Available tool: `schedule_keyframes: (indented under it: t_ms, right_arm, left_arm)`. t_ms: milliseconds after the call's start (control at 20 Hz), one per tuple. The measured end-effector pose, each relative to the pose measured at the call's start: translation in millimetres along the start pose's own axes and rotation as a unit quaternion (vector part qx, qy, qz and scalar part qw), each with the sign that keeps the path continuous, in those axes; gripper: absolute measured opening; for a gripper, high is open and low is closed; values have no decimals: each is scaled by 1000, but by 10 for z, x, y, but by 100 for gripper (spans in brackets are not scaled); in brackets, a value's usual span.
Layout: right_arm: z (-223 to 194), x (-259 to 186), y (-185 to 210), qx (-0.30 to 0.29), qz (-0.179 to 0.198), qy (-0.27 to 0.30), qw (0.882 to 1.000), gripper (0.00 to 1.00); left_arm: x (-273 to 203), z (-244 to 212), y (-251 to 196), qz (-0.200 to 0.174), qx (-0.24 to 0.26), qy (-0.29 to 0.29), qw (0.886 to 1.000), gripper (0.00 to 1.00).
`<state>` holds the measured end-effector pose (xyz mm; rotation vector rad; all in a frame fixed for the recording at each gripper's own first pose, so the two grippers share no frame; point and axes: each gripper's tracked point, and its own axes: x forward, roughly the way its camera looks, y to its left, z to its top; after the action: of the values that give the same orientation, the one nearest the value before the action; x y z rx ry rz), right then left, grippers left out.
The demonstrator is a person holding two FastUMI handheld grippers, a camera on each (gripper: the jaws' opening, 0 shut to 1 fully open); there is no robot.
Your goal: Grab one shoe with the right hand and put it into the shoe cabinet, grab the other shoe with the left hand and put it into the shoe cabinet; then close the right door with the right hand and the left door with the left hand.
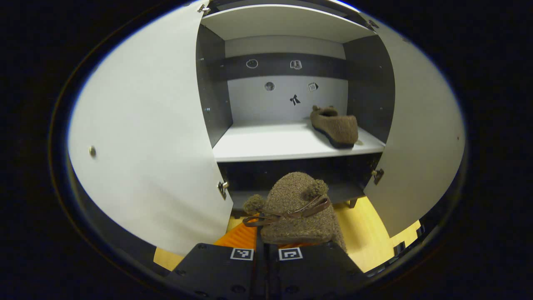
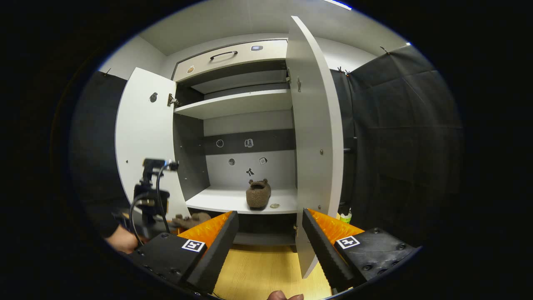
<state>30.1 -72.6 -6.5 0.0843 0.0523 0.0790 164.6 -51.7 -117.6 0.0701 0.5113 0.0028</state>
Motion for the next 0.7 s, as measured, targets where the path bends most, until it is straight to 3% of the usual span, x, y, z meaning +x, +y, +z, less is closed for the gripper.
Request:
schedule_keyframes:
  t_ms: [250,700]
  right_arm:
    - [-38,-52,-219,3,-15,-1,1000,98]
    - [-174,-131,-692,18,-44,11,999,98]
  left_arm:
    - [264,776,47,23,4,-28,999,8]
    - [1413,1500,66,44,1,-9,999,8]
